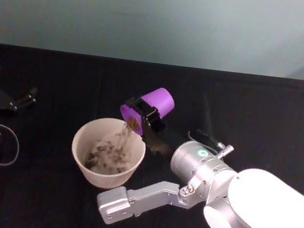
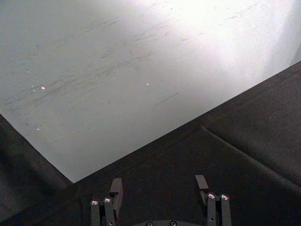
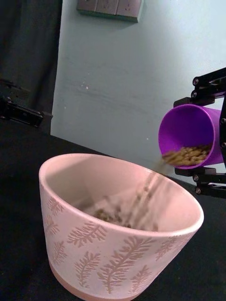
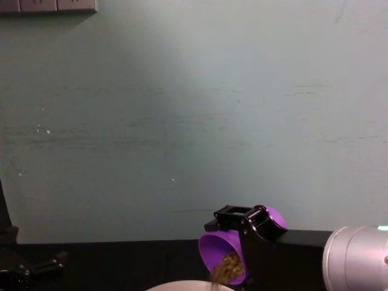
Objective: Pick up the cup and pour the mung beans from the cup into the bowl.
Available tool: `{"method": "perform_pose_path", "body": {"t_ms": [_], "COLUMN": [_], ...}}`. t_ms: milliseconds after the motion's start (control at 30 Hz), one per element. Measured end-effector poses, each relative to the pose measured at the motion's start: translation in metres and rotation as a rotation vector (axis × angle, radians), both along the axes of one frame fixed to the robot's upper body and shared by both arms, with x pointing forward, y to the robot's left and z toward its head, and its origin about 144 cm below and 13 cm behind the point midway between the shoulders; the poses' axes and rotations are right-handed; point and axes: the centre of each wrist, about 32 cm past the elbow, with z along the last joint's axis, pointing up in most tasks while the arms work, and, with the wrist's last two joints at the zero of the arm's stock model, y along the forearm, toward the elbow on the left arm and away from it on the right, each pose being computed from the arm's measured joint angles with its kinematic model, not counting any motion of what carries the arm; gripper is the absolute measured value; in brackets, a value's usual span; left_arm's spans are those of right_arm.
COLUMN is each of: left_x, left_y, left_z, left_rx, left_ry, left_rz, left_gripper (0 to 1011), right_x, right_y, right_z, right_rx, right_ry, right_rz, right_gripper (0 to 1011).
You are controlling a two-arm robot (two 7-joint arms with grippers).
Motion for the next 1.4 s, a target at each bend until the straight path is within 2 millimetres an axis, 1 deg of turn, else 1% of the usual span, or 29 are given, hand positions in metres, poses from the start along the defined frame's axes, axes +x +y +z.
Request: {"method": "perform_pose_path", "body": {"t_ms": [533,933,1400], "left_x": [0.0,0.0,0.0], "left_y": [0.0,0.0,0.0], "left_z": [0.0,0.0,0.0], "left_rx": [0.0,0.0,0.0], "left_ry": [0.0,0.0,0.0], "left_rz": [0.0,0.0,0.0], "left_gripper": [1000,1000,1000], "right_x": [-0.003,-0.009,-0.01], "right_y": [0.003,0.01,0.011], "right_z": [-0.002,-0.006,-0.006], "right_rx": [-0.055,-0.178,-0.191], "right_ry": [-0.076,-0.185,-0.197], "right_rz": [0.0,0.004,0.005], "right_gripper": [724,724,724]}}
